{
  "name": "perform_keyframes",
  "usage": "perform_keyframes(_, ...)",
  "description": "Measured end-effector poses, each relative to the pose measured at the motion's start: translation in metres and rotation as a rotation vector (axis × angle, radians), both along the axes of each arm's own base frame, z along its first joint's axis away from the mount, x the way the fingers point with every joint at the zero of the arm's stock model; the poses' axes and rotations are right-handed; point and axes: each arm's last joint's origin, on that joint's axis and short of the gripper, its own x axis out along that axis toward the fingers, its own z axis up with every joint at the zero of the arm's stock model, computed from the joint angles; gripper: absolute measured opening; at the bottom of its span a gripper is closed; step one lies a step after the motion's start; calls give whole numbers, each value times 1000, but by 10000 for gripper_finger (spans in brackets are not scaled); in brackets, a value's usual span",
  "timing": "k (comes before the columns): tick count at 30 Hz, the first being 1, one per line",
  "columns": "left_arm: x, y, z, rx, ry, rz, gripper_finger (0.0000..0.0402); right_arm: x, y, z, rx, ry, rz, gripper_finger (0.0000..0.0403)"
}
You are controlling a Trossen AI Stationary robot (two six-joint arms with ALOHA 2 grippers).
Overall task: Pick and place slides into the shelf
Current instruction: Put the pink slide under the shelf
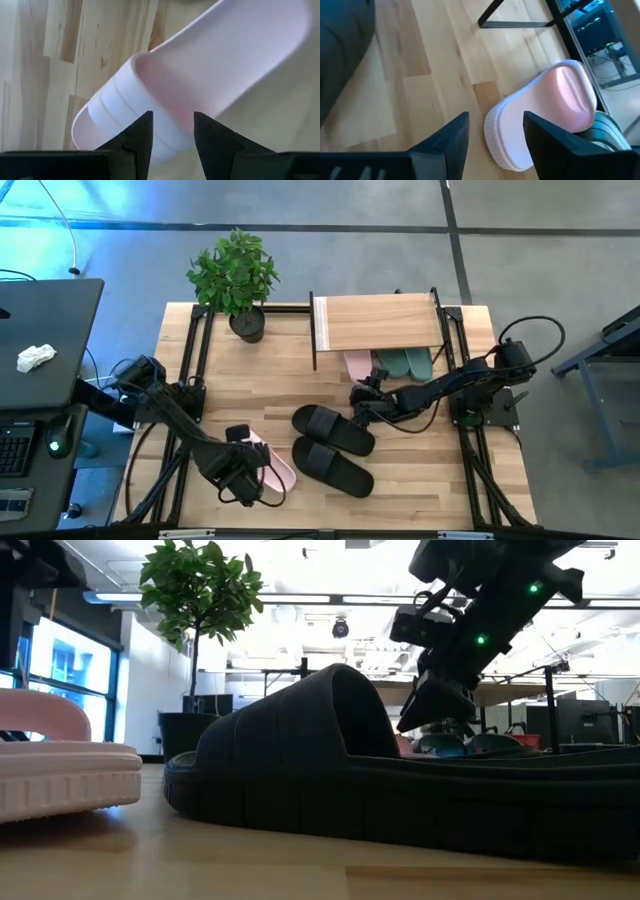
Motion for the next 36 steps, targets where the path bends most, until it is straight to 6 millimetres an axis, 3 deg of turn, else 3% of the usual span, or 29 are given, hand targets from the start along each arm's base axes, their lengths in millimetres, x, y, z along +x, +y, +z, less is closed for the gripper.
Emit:
perform_keyframes(8, 11, 8, -16, 32, 53, 46, 126, 1, 0, 1, -22, -9, 2, 176)
perform_keyframes(15, 9, 10, -33, 97, 185, 67, 126, 2, 0, 1, -23, -15, 3, 176)
perform_keyframes(24, -7, 21, -28, 245, 335, 92, 126, 3, 0, 2, -19, -35, 3, 176)
perform_keyframes(31, -6, 23, -29, 307, 296, 64, 117, 4, 0, 3, -18, -42, 3, 176)
perform_keyframes(36, -9, 26, -41, 307, 302, 19, 101, 4, 0, 3, -16, -44, 3, 176)
